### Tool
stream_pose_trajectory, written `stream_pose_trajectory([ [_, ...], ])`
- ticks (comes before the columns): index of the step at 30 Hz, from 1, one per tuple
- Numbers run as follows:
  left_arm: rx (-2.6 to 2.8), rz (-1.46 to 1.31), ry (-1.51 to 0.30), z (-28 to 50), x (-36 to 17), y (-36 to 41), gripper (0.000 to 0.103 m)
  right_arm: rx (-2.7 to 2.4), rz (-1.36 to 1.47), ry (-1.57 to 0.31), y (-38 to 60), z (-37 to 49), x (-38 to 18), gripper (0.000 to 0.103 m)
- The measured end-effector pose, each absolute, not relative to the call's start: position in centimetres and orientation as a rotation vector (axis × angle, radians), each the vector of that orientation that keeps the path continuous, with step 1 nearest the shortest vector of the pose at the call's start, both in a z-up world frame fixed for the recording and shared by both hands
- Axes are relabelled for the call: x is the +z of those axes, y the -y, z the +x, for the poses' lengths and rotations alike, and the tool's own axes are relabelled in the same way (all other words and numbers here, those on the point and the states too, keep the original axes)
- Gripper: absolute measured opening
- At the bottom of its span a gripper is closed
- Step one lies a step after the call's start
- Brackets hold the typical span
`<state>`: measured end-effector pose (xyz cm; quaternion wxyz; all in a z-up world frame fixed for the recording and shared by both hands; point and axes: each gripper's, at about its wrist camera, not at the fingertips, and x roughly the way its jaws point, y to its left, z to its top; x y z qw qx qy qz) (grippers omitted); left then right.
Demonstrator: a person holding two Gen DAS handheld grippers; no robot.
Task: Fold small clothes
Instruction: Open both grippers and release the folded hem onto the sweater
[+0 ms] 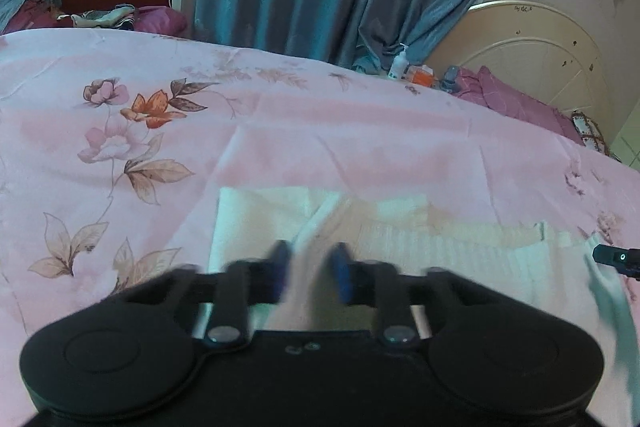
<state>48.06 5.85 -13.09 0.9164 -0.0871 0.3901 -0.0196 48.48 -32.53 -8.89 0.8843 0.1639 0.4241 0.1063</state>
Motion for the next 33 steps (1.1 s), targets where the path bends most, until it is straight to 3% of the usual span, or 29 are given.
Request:
stream_pose_trajectory([
  [2,-0.05,-0.175,-0.796,47.9,-13.2,-5.8,0.006,0.231,0.317,-0.887,32.2,48.6,-9.2,0.03],
  [4,-0.055,-0.141,-0.771,47.7,-13.0,-5.5,0.003,0.241,0.282,-0.889,31.8,48.6,-9.4,0.002],
  [13,0.011,-0.161,-0.641,47.7,-12.1,-5.8,0.003,0.206,0.275,-0.782,32.0,48.9,-8.2,0.002],
  [22,0.031,-0.086,-0.704,48.0,-14.2,-5.1,0.006,0.158,0.297,-0.844,32.4,49.7,-10.6,0.003],
  [24,0.032,-0.077,-0.717,48.0,-13.8,-5.2,0.015,0.143,0.304,-0.83,32.8,49.3,-9.9,0.007],
  [25,0.038,-0.076,-0.716,47.9,-13.5,-5.3,0.024,0.127,0.304,-0.817,33.0,49.1,-9.5,0.018],
  [26,0.043,-0.082,-0.713,47.6,-13.3,-5.6,0.028,0.116,0.302,-0.802,33.2,48.8,-9.1,0.039],
  [27,0.049,-0.088,-0.714,47.4,-13.0,-5.7,0.036,0.107,0.301,-0.788,33.4,48.5,-8.7,0.049],
  [29,0.069,-0.098,-0.696,46.5,-12.3,-6.2,0.045,0.106,0.298,-0.775,33.6,47.9,-7.8,0.052],
  [33,0.048,-0.102,-0.642,43.8,-10.6,-6.0,0.046,0.161,0.271,-0.755,32.3,46.0,-5.7,0.051],
])
